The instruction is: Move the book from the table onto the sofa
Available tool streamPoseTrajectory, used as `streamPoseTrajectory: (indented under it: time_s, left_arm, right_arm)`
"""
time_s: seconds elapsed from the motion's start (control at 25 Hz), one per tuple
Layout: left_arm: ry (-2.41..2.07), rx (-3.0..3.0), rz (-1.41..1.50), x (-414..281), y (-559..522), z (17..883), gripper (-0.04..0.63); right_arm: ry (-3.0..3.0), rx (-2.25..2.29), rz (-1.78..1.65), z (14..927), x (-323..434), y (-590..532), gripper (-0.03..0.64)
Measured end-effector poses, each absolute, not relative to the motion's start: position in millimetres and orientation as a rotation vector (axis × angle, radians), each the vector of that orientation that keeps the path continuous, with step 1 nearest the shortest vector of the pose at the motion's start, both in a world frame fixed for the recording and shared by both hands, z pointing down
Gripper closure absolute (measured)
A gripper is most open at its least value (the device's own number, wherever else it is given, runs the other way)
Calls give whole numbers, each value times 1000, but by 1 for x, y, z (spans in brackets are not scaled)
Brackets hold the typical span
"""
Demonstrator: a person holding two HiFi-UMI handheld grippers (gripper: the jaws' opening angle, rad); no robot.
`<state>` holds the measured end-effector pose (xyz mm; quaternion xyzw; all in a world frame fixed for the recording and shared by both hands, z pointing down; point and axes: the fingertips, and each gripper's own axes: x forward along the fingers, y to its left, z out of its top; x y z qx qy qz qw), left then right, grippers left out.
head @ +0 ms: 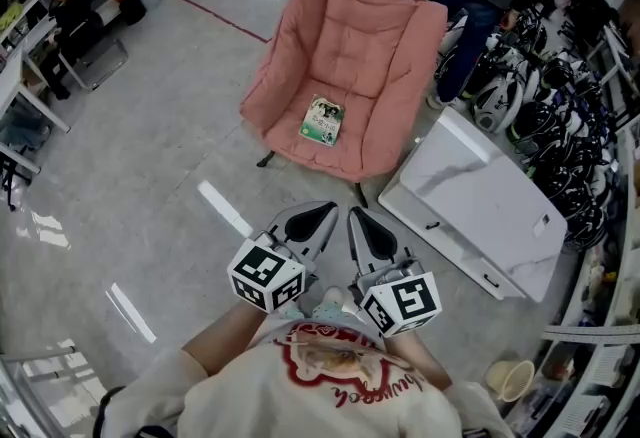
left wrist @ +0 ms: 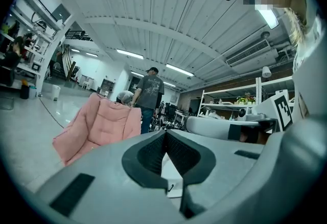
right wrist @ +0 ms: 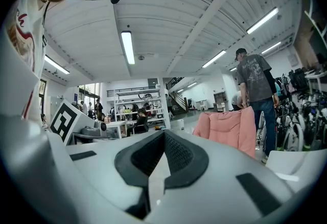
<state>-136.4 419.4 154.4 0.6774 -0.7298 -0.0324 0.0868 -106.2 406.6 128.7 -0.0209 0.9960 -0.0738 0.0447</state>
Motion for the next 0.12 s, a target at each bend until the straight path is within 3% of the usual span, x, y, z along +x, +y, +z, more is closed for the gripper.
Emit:
streamPoseTrajectory:
  time_s: [0.12]
  left_arm:
    - [-2183, 2014, -95, -133, 416, 155, 591]
  right_arm:
    - [3039, -58, -224, 128, -102, 403, 618]
